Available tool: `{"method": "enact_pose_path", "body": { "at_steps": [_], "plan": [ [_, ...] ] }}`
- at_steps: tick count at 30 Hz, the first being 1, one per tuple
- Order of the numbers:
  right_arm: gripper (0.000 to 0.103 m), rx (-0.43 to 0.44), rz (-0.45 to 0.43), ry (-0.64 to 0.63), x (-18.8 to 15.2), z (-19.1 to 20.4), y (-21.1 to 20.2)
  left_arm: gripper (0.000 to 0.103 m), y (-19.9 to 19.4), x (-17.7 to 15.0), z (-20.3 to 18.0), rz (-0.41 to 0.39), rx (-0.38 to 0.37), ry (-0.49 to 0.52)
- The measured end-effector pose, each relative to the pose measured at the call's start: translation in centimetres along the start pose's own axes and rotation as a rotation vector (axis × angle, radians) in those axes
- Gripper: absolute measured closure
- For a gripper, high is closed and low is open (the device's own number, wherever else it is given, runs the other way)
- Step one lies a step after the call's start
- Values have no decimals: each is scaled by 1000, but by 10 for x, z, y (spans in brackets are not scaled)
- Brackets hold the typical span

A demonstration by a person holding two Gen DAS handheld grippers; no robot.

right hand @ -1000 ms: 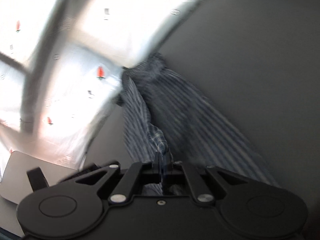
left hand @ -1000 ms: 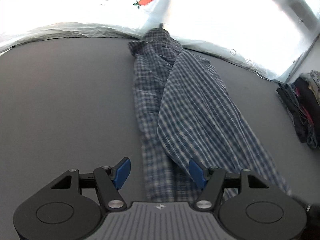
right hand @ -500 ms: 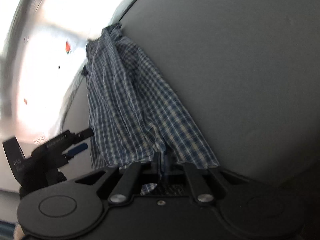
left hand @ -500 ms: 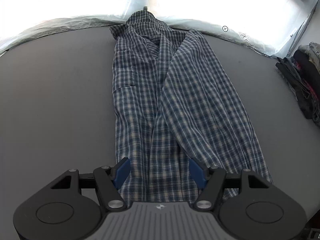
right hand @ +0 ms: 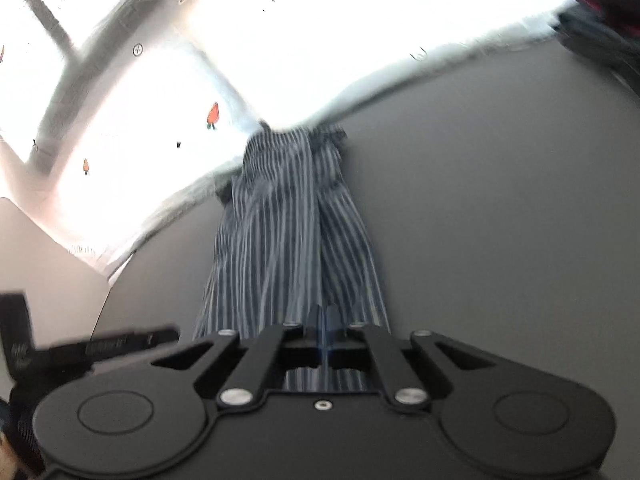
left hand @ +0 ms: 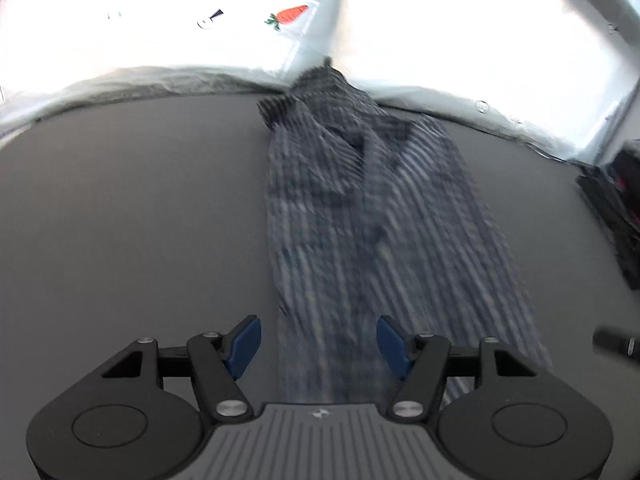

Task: Fold clothes

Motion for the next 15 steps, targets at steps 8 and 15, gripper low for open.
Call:
{"method": "enact_pose_path", "body": {
  "at_steps": [8,15],
  "plan": [
    [68,29,-78,10,95,29,125,45,90,92,53,-50,-34,-61],
    [73,-82,-61,-100,145,44,216,45,170,166,59,-62,-109,-28]
  ]
}}
Point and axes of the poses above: each gripper's, at about its wrist camera, not at the fingertips, and y roughly the way its jaws point, z to its left, x to its top, the point moved 6 cm from there along y, roughly the way its jaws point, and after that the axes turned 1 degree about y, right-handed, at the moved point
